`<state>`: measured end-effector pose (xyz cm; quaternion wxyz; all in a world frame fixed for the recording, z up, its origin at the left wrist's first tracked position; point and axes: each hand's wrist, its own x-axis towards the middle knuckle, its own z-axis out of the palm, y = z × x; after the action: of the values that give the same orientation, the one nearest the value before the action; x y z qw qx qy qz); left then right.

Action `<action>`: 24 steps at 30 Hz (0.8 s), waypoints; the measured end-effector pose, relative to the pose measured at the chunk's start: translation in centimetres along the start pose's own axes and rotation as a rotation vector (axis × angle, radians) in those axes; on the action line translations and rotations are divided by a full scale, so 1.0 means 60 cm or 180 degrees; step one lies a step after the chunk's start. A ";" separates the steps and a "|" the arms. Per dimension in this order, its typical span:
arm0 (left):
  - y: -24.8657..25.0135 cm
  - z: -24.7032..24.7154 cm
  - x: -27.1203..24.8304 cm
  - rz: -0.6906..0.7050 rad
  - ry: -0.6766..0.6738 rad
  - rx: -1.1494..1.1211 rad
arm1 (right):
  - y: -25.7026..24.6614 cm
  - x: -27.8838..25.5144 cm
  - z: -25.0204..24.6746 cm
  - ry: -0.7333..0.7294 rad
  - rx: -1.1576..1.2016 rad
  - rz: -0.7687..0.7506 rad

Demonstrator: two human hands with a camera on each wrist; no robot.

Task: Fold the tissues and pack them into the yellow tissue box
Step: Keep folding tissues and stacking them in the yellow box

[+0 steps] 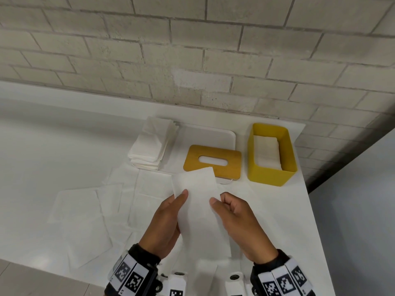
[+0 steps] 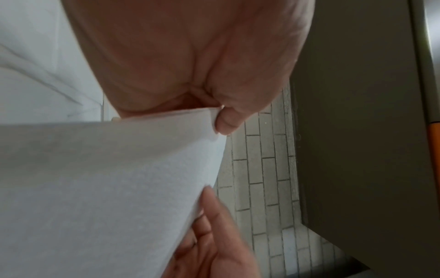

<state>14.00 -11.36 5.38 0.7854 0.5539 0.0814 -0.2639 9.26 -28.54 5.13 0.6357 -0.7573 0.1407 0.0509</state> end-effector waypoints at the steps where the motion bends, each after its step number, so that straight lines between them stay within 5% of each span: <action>1: -0.001 -0.006 0.000 0.0011 0.0079 -0.0020 | 0.006 0.002 -0.006 -0.0004 0.0007 0.0138; 4: 0.001 -0.035 -0.004 0.0064 0.0348 -0.0123 | 0.043 0.014 -0.039 0.0245 0.0061 0.0487; 8: 0.001 -0.081 -0.009 0.0106 0.0722 -0.0154 | 0.123 0.050 -0.094 0.0774 -0.1330 0.0693; 14: -0.005 -0.122 -0.027 0.0170 0.1030 -0.0317 | 0.162 0.073 -0.075 0.0766 -0.2355 0.0700; 24: -0.006 -0.127 -0.042 0.0144 0.1069 -0.0281 | 0.144 0.097 -0.031 0.0576 -0.2176 0.0506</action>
<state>12.94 -3.69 3.31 0.7901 0.5569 0.2105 -0.1462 12.21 -32.53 -4.22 0.3248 -0.9142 0.2297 0.0770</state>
